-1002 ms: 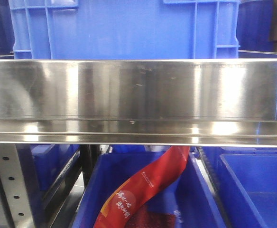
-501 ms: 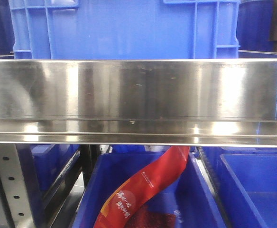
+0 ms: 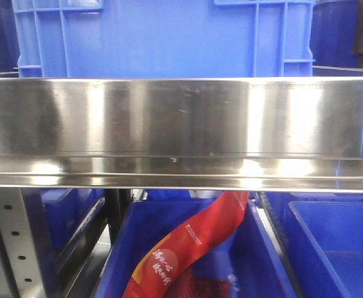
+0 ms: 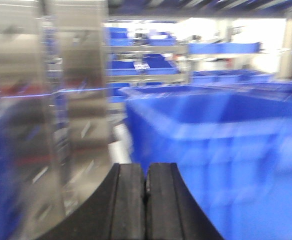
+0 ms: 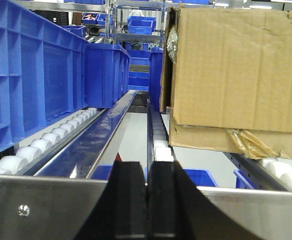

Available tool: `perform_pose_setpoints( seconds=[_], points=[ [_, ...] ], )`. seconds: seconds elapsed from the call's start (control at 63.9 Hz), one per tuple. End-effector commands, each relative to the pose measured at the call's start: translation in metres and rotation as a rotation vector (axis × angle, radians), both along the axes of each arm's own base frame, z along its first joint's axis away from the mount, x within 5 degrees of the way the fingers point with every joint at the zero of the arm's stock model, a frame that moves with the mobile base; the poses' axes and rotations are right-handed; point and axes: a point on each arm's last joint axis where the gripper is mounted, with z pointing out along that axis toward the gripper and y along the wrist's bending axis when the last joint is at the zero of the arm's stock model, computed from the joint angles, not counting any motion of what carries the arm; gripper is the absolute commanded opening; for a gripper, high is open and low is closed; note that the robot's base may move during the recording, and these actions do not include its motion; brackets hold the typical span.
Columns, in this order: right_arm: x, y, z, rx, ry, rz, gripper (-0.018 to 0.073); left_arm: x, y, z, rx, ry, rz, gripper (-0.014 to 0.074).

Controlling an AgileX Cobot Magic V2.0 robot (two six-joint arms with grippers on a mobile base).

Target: Grab PVC pipe and place in blue bin

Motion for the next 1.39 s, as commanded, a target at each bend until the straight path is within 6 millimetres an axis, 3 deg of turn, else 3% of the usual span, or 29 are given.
perform_pose_setpoints(
  seconds=[0.0, 0.329, 1.377],
  points=[
    [0.000, 0.000, 0.000, -0.009, -0.009, -0.004, -0.0167, -0.011, 0.006, -0.024, 0.020, -0.005, 0.047, -0.0111],
    [0.000, 0.000, 0.000, -0.009, -0.009, -0.004, -0.0167, -0.033, 0.014, -0.103, -0.074, 0.013, 0.121, -0.0111],
    [0.000, 0.000, 0.000, -0.009, -0.009, -0.004, -0.0167, -0.035, 0.018, -0.102, -0.106, -0.006, 0.188, -0.0111]
  ],
)
